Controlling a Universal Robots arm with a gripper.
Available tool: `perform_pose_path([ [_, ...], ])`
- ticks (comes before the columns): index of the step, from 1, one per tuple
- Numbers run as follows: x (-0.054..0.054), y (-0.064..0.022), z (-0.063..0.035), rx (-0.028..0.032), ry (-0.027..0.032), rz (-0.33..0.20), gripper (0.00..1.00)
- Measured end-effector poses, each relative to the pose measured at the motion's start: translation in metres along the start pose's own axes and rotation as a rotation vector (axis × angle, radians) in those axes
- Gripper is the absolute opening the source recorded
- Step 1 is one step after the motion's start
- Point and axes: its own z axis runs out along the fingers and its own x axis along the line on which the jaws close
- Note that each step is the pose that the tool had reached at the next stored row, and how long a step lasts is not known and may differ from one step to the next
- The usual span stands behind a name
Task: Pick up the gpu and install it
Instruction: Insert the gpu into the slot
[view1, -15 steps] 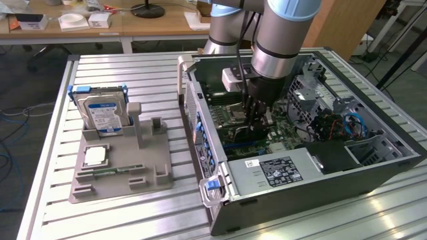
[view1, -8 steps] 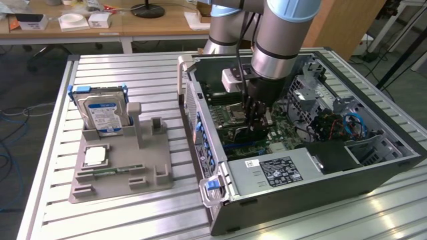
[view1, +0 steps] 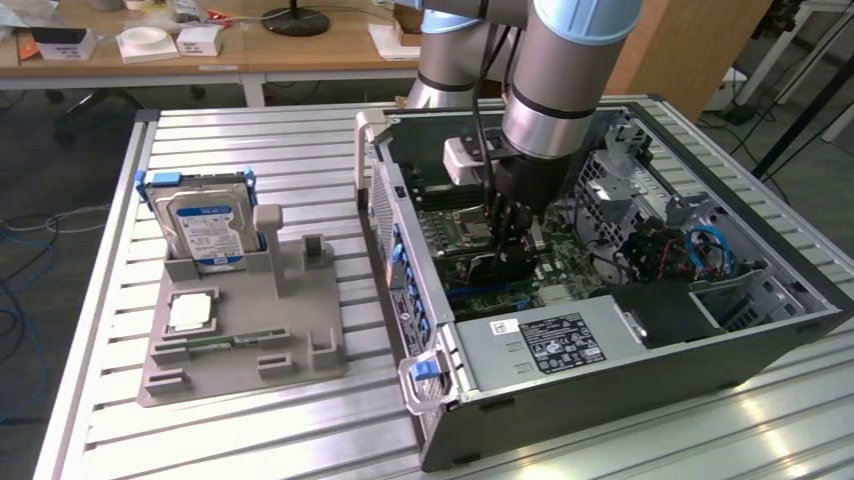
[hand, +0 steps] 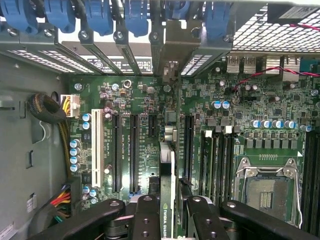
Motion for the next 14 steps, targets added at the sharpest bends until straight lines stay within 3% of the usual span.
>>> perform_pose_path([
  [14,0.0001,0.0009,0.0024,-0.0001,0.0002,0.0,0.26],
])
